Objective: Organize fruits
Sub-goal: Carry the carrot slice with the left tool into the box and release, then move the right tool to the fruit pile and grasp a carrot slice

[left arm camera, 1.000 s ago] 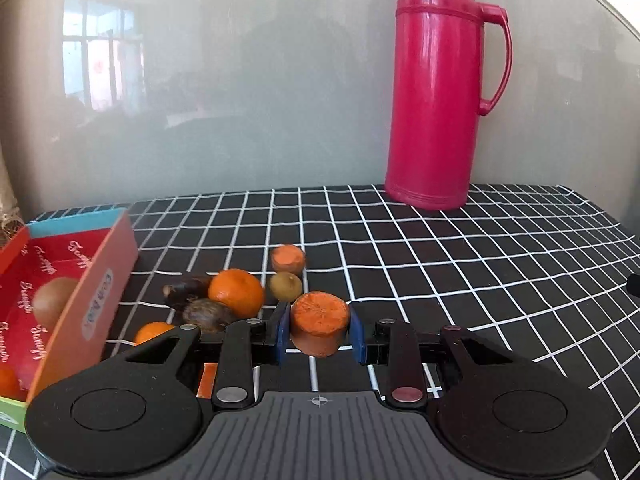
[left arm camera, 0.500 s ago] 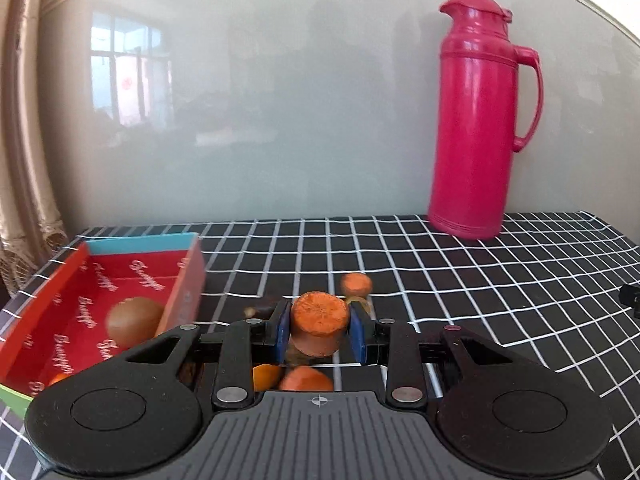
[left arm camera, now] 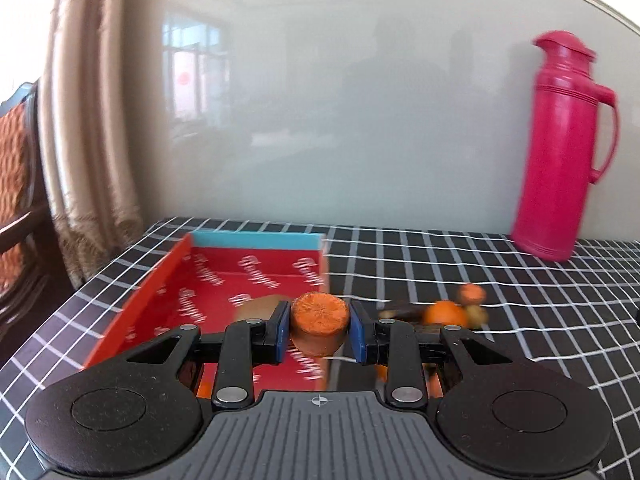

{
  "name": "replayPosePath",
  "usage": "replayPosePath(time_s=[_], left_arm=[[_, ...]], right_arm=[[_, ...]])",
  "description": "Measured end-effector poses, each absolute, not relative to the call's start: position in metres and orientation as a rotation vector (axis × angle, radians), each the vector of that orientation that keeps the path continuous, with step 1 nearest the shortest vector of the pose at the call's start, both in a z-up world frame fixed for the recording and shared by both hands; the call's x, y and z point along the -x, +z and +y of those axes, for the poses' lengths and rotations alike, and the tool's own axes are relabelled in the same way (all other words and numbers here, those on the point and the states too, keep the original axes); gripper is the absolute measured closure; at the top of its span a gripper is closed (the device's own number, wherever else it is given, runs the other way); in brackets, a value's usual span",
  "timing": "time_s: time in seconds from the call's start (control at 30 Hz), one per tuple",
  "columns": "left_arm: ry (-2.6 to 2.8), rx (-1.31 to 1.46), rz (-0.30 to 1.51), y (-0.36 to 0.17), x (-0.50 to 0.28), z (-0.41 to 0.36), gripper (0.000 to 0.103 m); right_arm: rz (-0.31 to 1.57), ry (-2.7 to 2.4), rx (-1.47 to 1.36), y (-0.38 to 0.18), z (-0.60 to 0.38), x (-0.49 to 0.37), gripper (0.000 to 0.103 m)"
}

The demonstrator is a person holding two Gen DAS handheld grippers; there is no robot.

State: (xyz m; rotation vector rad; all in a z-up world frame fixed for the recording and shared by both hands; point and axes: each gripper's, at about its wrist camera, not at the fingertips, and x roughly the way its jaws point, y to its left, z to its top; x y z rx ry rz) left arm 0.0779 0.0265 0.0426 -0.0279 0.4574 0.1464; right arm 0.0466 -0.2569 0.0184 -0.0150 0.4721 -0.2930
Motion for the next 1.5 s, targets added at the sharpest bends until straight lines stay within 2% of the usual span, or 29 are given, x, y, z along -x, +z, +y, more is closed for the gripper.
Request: replayPosePath(time_s=[0.4, 0.47, 0.5, 0.53, 0.7, 0.77, 0.83, 1.5], left_arm=[[0.221, 0.084, 0.494, 0.032, -0.079, 0.064, 0.071], [0.216, 0.082, 0.493, 0.034, -0.077, 0.063, 0.051], [0.228, 0.081, 0.479, 0.034, -0.075, 0.063, 0.032], [0.236, 0.078, 0.461, 0.036, -0.073, 0.062, 0.027], [0.223, 0.073, 0.419, 0.042, -0.066, 0.06, 0.024], [0.226, 0.058, 0.41, 0.043, -0.063, 0.059, 0.016], [0.232, 0.055, 0.383, 0.045, -0.059, 0.061, 0.003], [0.272, 0.041, 0.378, 0.042, -0.051, 0.084, 0.0]], right_arm=[[0.478, -0.262, 0.029, 0.017, -0.237, -0.052, 0.007], [0.475, -0.255, 0.036, 0.018, -0.236, -0.052, 0.007], [0.471, -0.255, 0.042, 0.019, -0.235, -0.051, 0.006], [0.468, -0.256, 0.048, 0.019, -0.235, -0.05, 0.006], [0.458, -0.252, 0.024, 0.021, -0.243, -0.047, 0.005], [0.454, -0.249, 0.022, 0.022, -0.243, -0.046, 0.005], [0.444, -0.239, 0.021, 0.022, -0.243, -0.045, 0.004], [0.444, -0.083, 0.007, 0.023, -0.198, -0.054, 0.004]])
